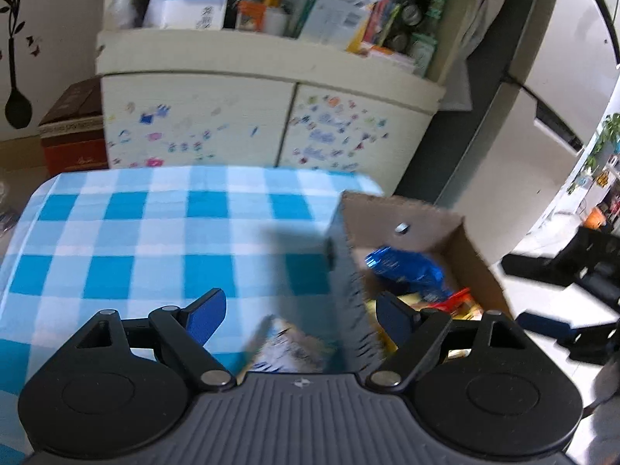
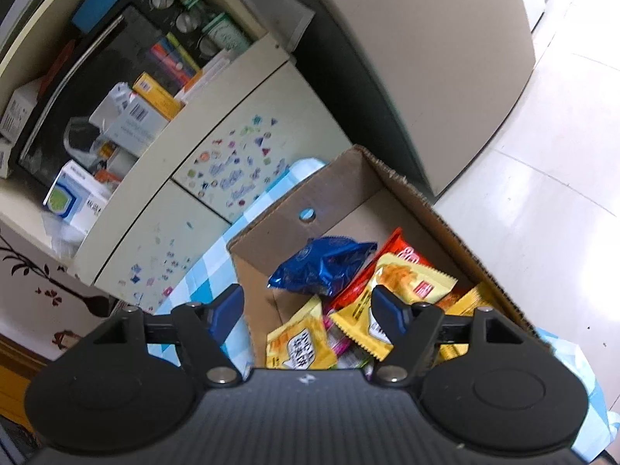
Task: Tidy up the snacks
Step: 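Open both grippers over the box to drop the waffle bags, then grasp the white Amerio bag beside the box with the left gripper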
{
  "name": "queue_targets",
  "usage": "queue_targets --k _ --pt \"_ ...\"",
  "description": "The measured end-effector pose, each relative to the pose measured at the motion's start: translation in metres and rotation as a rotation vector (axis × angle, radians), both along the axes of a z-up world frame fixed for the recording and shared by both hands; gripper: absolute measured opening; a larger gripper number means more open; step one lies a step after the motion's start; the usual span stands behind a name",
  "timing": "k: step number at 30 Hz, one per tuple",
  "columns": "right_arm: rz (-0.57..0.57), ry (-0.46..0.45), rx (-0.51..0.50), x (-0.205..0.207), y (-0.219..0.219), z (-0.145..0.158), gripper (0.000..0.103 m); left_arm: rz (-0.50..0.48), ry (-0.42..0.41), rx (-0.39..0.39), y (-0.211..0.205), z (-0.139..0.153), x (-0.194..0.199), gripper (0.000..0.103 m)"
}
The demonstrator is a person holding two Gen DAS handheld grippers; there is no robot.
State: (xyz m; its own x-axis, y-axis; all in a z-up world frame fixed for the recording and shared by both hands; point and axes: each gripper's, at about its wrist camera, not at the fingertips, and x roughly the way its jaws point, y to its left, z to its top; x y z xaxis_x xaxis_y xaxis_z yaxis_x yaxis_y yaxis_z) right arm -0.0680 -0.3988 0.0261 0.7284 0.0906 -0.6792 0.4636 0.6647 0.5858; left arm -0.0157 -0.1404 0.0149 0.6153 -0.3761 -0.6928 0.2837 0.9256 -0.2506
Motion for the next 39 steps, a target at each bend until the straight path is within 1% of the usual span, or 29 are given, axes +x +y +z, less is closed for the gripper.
queue_targets --k 5,8,10,16,19,22,26,29,30,31,32,34,36,39 --pt "0.003 0.0 -0.006 0.001 0.004 0.001 0.074 -0.044 0.031 0.068 0.009 -0.024 -0.003 0.088" --pt "0.005 0.001 -0.013 0.001 0.006 0.002 0.074 -0.1 0.043 0.107 0.006 -0.038 -0.005 0.088" --pt "0.006 0.002 -0.018 0.002 0.006 0.003 0.074 -0.132 0.045 0.119 0.005 -0.045 -0.005 0.088" --pt "0.004 -0.003 -0.032 0.002 0.008 0.004 0.074 -0.274 0.022 0.194 -0.007 -0.06 -0.003 0.088" --pt "0.009 -0.009 -0.038 0.004 0.01 0.006 0.074 -0.325 0.019 0.208 -0.013 -0.068 0.0 0.088" --pt "0.015 -0.012 -0.046 0.005 0.012 0.007 0.074 -0.353 0.033 0.215 -0.018 -0.076 0.005 0.088" --pt "0.025 -0.008 -0.05 0.009 0.015 0.007 0.074 -0.347 0.047 0.207 -0.023 -0.087 0.013 0.088" --pt "0.03 -0.008 -0.057 0.011 0.017 0.008 0.074 -0.342 0.023 0.209 -0.027 -0.089 0.014 0.087" --pt "0.031 -0.007 -0.061 0.012 0.018 0.008 0.074 -0.339 0.016 0.216 -0.027 -0.089 0.013 0.084" --pt "0.03 -0.006 -0.062 0.013 0.018 0.008 0.074 -0.337 0.008 0.22 -0.027 -0.088 0.013 0.077" --pt "0.029 -0.006 -0.06 0.013 0.018 0.008 0.074 -0.334 0.002 0.216 -0.026 -0.087 0.013 0.066" --pt "0.03 -0.008 -0.057 0.013 0.018 0.008 0.074 -0.311 0.017 0.191 -0.02 -0.084 0.014 0.059" --pt "0.033 -0.01 -0.059 0.013 0.018 0.008 0.074 -0.266 0.034 0.175 -0.013 -0.081 0.015 0.058" --pt "0.023 -0.016 -0.058 0.01 0.016 0.01 0.074 -0.216 0.03 0.185 -0.003 -0.076 0.012 0.057"
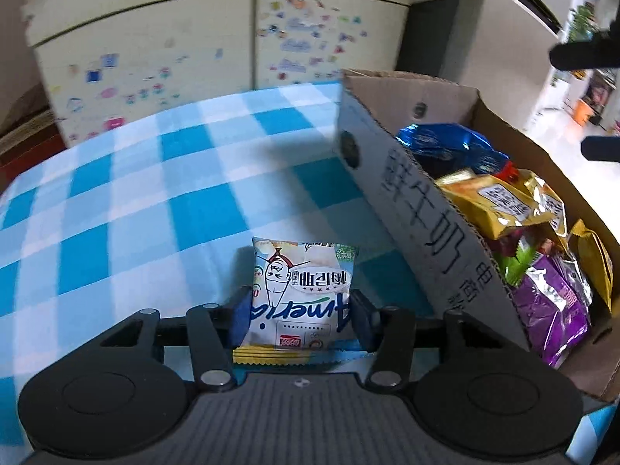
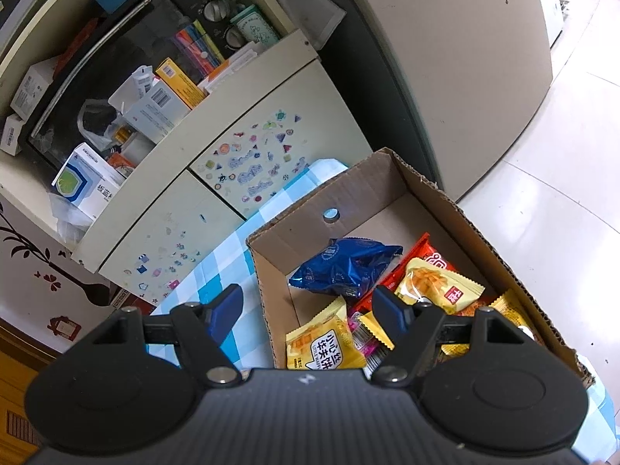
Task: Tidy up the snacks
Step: 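Grasp the white Amerio bag beside the box with the left gripper, then lift the white bag over the box and open the left gripper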
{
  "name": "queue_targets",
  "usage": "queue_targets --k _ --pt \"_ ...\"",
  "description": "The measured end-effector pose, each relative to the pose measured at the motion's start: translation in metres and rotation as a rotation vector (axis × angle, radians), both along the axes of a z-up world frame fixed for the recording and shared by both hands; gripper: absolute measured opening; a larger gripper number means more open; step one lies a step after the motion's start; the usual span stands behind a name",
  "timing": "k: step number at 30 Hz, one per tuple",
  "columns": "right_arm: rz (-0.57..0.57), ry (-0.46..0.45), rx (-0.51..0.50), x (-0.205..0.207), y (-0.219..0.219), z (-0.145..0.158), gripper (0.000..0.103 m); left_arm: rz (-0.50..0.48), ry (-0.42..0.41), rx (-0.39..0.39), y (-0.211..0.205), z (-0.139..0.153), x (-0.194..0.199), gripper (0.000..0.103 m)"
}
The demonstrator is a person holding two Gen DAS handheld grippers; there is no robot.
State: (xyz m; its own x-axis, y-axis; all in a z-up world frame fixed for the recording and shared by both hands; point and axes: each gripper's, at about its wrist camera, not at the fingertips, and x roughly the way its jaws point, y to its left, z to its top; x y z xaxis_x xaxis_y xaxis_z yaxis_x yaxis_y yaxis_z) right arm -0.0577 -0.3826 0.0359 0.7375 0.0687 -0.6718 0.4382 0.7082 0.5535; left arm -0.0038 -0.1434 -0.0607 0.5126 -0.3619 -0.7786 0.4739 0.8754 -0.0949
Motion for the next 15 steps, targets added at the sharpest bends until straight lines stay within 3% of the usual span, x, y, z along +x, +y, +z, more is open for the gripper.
queue_targets --k 8,15 --pt "-0.048 -0.025 0.009 -0.01 -0.013 0.007 0.074 0.097 -0.03 -0.108 0.014 0.047 -0.016 0.057" --pt "-0.116 -0.042 0.028 -0.023 -0.03 0.01 0.076 0.017 -0.08 -0.17 -0.03 0.092 -0.029 0.058"
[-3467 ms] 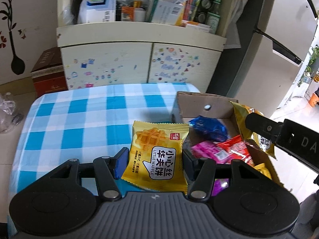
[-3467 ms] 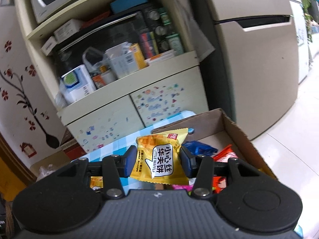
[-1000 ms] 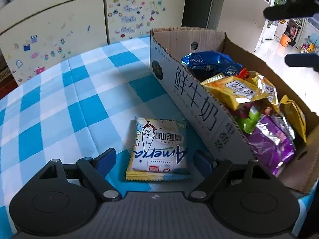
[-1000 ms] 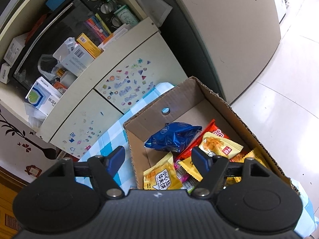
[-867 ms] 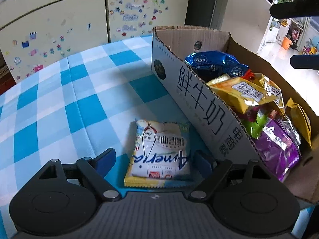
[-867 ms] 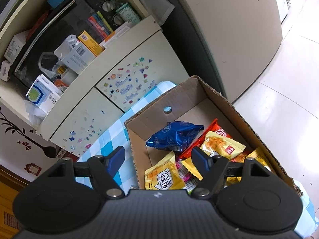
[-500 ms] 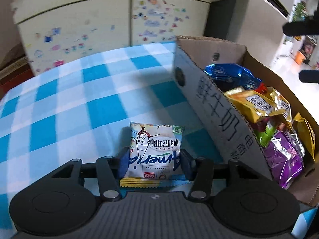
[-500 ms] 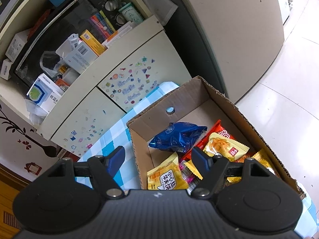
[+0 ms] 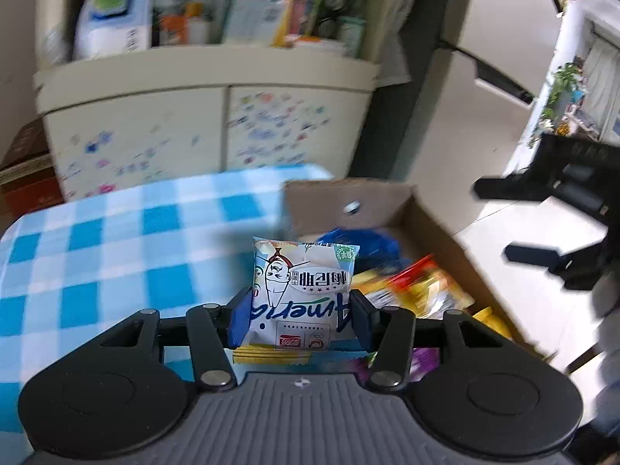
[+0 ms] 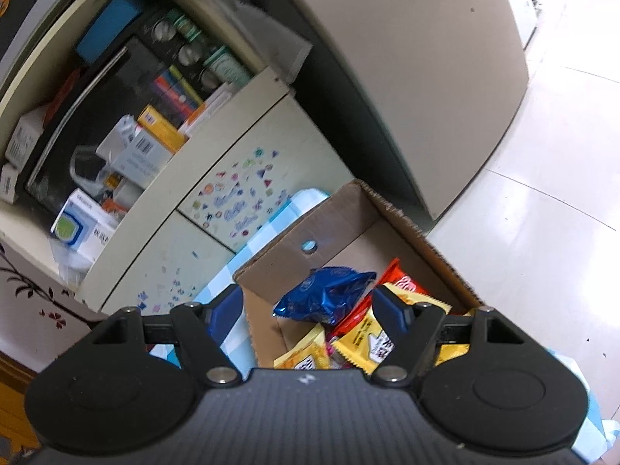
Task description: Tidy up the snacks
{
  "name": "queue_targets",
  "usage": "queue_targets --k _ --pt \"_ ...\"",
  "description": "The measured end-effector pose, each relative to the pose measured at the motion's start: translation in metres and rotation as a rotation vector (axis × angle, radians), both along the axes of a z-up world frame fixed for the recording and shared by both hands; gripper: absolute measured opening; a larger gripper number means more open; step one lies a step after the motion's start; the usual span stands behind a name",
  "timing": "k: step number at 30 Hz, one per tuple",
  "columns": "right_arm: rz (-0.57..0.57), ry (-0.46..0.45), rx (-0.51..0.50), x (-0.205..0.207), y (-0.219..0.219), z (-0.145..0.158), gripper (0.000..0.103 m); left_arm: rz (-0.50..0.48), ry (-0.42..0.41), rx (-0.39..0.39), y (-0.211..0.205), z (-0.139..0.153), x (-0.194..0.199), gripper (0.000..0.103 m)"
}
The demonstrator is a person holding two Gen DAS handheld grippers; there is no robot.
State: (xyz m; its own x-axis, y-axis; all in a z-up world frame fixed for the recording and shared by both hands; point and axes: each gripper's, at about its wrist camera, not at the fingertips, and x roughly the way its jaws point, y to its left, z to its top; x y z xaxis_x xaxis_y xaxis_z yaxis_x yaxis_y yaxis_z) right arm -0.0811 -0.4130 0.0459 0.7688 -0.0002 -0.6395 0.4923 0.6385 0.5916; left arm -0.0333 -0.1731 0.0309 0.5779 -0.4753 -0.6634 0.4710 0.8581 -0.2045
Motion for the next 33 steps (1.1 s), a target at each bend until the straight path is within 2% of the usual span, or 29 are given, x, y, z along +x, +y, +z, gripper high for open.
queue_targets --k 2,6,9,11,12,19,33 --pt "-0.02 -0.002 -0.007 -0.004 -0.004 0.001 0.077 -0.015 -0.004 -0.01 -0.019 0.006 0.001 0.058" --pt "-0.024 -0.004 -0.011 -0.008 -0.008 0.001 0.078 -0.017 -0.015 0.017 -0.055 0.008 0.002 0.062" --pt "-0.02 -0.001 -0.021 -0.009 -0.01 0.002 0.078 0.0 -0.018 0.047 -0.069 0.011 0.002 0.078" --pt "-0.015 0.002 -0.025 -0.01 -0.01 0.002 0.078 0.012 -0.03 0.081 -0.075 0.015 -0.003 0.095" --pt "-0.01 0.001 -0.025 -0.01 -0.01 0.002 0.079 0.02 -0.036 0.095 -0.075 0.017 -0.005 0.097" --pt "0.018 0.008 -0.068 -0.011 -0.004 0.005 0.081 0.058 0.022 0.168 -0.072 0.023 -0.02 0.101" --pt "0.077 0.04 -0.201 -0.028 0.009 0.01 0.084 0.149 0.077 0.205 -0.053 0.032 -0.046 0.103"
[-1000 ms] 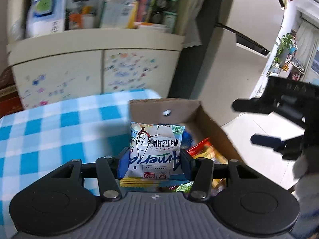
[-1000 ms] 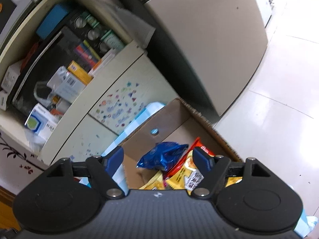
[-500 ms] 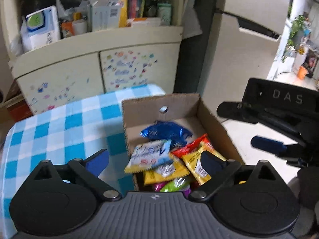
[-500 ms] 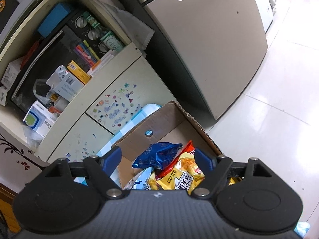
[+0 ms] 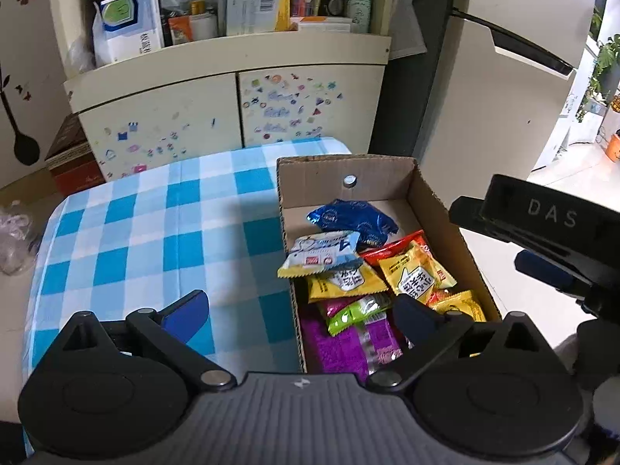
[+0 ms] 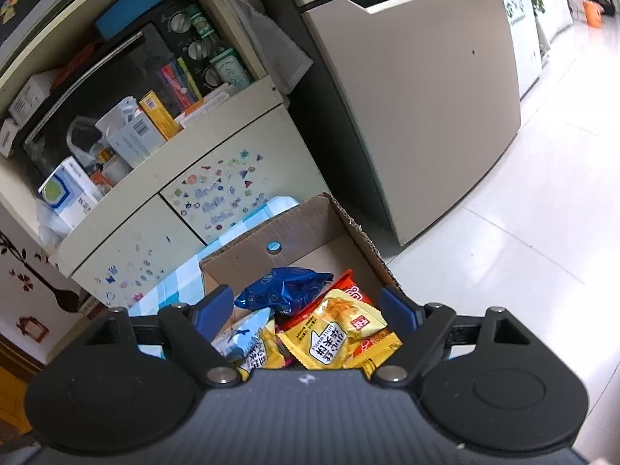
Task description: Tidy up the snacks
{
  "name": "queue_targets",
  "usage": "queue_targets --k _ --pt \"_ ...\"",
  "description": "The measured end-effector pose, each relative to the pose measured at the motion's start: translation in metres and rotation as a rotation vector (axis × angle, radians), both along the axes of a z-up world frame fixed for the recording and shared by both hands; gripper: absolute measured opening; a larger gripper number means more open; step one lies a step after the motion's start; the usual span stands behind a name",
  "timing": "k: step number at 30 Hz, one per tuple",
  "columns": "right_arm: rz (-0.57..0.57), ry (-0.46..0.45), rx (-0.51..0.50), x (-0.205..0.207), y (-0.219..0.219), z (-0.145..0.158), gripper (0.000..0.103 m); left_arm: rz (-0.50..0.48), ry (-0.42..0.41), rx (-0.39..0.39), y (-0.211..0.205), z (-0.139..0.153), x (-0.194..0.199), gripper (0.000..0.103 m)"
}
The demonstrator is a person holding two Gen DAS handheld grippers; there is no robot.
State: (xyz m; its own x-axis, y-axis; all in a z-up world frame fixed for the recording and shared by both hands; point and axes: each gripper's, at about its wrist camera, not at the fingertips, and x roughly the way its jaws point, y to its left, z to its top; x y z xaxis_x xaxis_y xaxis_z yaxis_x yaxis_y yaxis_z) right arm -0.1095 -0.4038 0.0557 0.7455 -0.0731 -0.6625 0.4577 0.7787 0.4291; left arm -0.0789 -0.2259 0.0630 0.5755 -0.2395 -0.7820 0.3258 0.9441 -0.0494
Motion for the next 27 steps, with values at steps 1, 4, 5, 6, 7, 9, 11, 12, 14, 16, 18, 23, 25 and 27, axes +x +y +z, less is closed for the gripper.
queue_targets --k 1,4,5,6,7,9,11,12,14,16,18,23,25,27 --pt "0.005 0.004 -0.015 -0.002 0.001 0.0 0.084 0.004 0.002 0.004 0.001 0.0 -0.001 0.103" --pt "0.015 0.029 -0.077 -0.007 0.006 0.001 0.084 0.026 0.015 0.004 0.004 -0.001 0.0 0.103" --pt "0.021 0.034 -0.094 -0.008 0.008 0.001 0.084 0.034 0.022 0.002 0.005 -0.001 0.001 0.103" --pt "0.026 0.039 -0.111 -0.01 0.01 0.001 0.084 0.043 0.028 0.0 0.006 -0.002 0.001 0.103" --pt "0.031 0.044 -0.129 -0.011 0.011 0.001 0.085 0.051 0.035 0.0 0.008 -0.003 0.002 0.103" --pt "0.041 0.059 -0.165 -0.013 0.015 0.0 0.085 0.071 0.041 0.002 0.01 -0.004 0.003 0.103" --pt "0.055 0.076 -0.194 -0.015 0.019 -0.001 0.086 0.086 0.045 0.005 0.011 -0.005 0.004 0.103" --pt "0.059 0.079 -0.202 -0.015 0.019 -0.001 0.089 0.089 0.047 0.016 0.01 -0.006 0.004 0.103" --pt "0.068 0.082 -0.214 -0.016 0.019 -0.002 0.091 0.096 0.046 0.029 0.01 -0.009 0.004 0.103" --pt "0.069 0.09 -0.22 -0.017 0.019 -0.002 0.091 0.105 0.049 0.037 0.009 -0.012 0.006 0.103" --pt "0.065 0.102 -0.233 -0.017 0.019 -0.003 0.092 0.116 0.048 0.046 0.009 -0.014 0.007 0.103" --pt "0.079 0.121 -0.261 -0.015 0.023 -0.004 0.092 0.145 0.047 0.05 0.01 -0.015 0.011 0.103" --pt "0.091 0.128 -0.282 -0.014 0.026 -0.004 0.092 0.148 0.036 0.059 0.01 -0.014 0.012 0.103" --pt "0.101 0.135 -0.308 -0.013 0.03 -0.003 0.093 0.15 0.031 0.077 0.008 -0.014 0.012 0.103"
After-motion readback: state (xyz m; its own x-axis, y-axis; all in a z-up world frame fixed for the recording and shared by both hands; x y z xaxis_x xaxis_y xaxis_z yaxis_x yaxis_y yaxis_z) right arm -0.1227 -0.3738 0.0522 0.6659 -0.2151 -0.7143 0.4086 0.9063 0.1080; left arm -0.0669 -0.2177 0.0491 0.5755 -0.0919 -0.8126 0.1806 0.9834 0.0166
